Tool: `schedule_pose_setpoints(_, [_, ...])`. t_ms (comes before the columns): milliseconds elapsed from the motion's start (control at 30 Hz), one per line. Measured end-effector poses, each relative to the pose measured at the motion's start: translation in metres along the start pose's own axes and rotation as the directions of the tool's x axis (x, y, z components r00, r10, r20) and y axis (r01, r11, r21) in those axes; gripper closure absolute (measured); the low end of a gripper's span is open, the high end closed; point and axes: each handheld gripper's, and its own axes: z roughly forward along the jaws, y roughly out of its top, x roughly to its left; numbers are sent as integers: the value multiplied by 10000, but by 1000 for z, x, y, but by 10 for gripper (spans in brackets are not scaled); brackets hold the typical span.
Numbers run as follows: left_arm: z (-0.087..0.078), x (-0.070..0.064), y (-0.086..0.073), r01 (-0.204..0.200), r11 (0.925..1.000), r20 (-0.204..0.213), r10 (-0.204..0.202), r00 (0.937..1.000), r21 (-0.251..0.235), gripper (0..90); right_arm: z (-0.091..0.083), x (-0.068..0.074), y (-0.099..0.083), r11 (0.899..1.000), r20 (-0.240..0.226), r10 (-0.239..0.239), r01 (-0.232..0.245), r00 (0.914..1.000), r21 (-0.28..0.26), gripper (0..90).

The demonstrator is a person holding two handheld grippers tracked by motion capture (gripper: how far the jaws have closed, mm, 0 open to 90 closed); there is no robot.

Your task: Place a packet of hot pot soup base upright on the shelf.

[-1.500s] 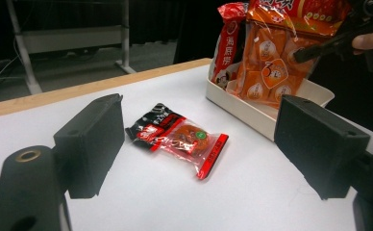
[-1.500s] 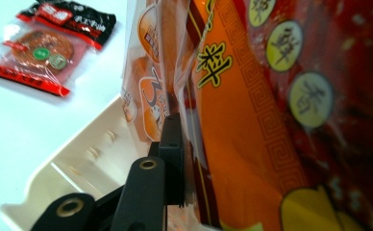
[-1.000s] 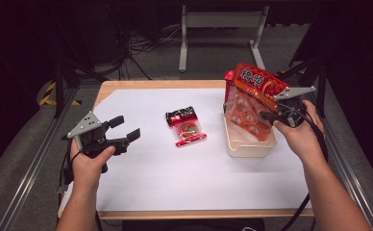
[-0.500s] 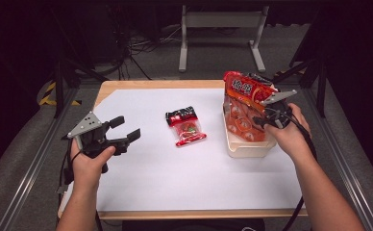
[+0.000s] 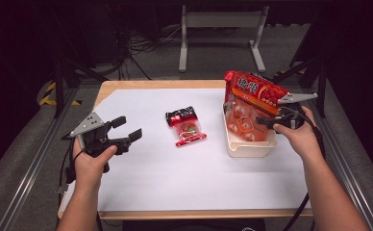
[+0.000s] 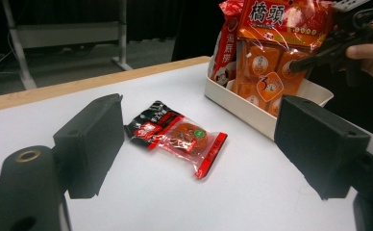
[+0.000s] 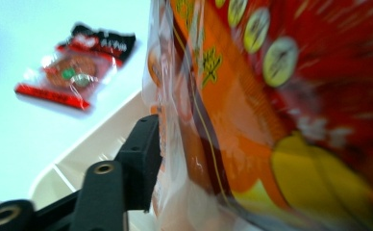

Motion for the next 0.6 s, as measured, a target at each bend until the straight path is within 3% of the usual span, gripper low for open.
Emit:
schedule_pose_setpoints(300, [3,0,0,-7,10000,47,7,10000,27,187,-29,-1,-3,9977,243,419,-406,9988,-541,374])
schedule_pose_setpoints(600, [12,1,0,-68,9996,-24,68,10000,268,181,-55,2,-13,9952,496,391,-344,9980,-918,372])
